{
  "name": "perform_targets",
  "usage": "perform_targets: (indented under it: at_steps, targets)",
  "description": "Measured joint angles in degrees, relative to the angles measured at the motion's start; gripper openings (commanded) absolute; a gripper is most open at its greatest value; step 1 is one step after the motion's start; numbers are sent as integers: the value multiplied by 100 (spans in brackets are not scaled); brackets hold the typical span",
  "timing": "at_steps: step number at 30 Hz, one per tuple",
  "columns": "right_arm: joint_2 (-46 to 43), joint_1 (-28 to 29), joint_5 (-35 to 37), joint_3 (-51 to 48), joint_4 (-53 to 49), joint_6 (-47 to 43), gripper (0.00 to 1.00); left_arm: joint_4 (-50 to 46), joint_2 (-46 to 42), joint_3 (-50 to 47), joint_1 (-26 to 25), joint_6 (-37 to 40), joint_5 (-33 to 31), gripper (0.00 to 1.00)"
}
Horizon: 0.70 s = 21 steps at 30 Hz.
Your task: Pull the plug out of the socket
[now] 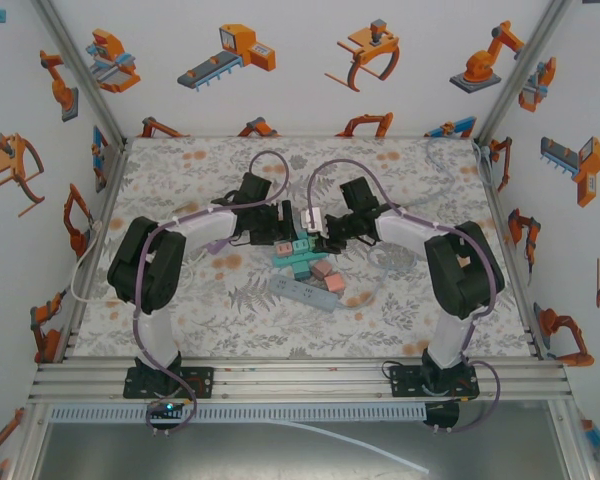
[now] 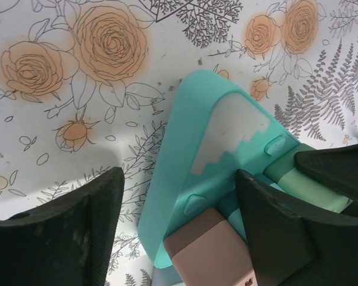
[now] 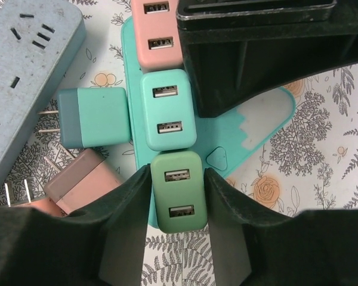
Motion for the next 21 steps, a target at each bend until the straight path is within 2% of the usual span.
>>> perform_targets:
  at_steps: [8, 21]
  targets:
    - [33, 50, 129, 229, -398, -133, 23, -55, 61, 81, -7, -33, 33, 65]
    - [177, 63, 243, 610, -894, -125, 13, -199, 175, 264, -52, -186, -122, 62]
